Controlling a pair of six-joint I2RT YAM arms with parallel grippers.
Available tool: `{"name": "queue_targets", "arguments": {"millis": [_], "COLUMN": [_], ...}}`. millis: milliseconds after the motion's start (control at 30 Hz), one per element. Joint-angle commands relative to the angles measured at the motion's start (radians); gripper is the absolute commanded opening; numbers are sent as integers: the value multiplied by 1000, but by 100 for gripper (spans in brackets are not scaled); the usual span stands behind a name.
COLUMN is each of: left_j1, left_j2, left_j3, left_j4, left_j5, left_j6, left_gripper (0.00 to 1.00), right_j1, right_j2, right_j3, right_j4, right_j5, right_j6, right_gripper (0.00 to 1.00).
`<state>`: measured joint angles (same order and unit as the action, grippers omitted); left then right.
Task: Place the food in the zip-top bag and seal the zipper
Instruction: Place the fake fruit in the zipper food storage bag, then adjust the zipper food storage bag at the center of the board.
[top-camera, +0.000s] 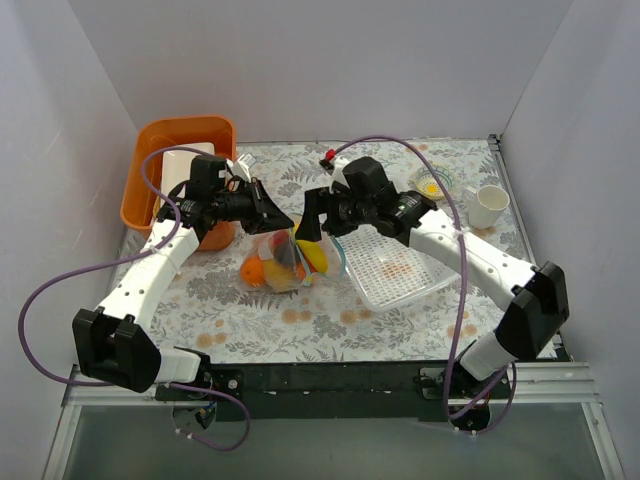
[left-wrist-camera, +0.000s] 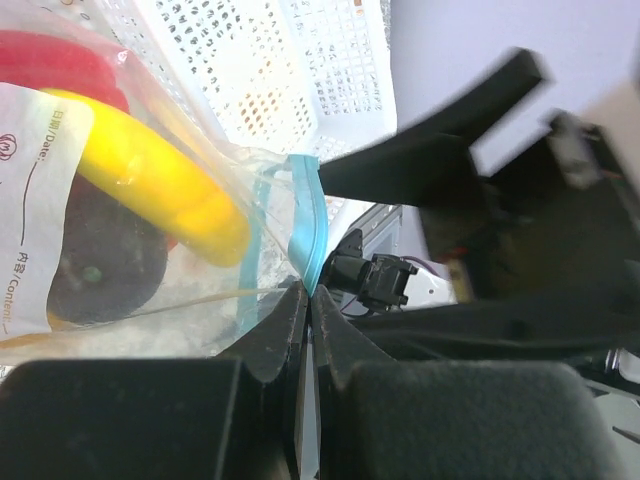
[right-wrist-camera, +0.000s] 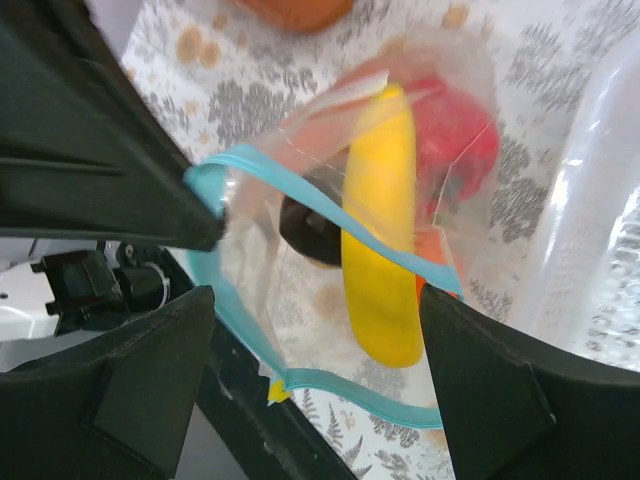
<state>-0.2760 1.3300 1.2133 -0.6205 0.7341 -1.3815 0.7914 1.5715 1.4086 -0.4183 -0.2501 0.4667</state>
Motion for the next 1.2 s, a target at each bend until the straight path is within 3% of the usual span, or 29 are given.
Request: {"name": "queue_targets", "arguments": {"millis": [0,167,433,867,1167], "left_j1": [-2,-2,0,0,0], "left_j2": [-55,-54,-51,-45,-43], "left_j3": [52,63,54,55,48], "left_j4": [11,5,4,2,4], "left_j5": [-36,-47,-42,-29,-22], "left_j6": [-19,-21,-17,-13,-11], "left_gripper": [0,0,0,0,0], "right_j1": [3,-4,-8,-43,-73], "right_j2": [-125,-231,-266,-200,-153], "right_j3": [-8,-124,-365,-398,-410], "right_j4": [47,-8,29,108,188], "right_j5": [161,296,264,290,192], "right_j6": [-27,13,84,95,79], "right_gripper": [90,87,69,54,39]}}
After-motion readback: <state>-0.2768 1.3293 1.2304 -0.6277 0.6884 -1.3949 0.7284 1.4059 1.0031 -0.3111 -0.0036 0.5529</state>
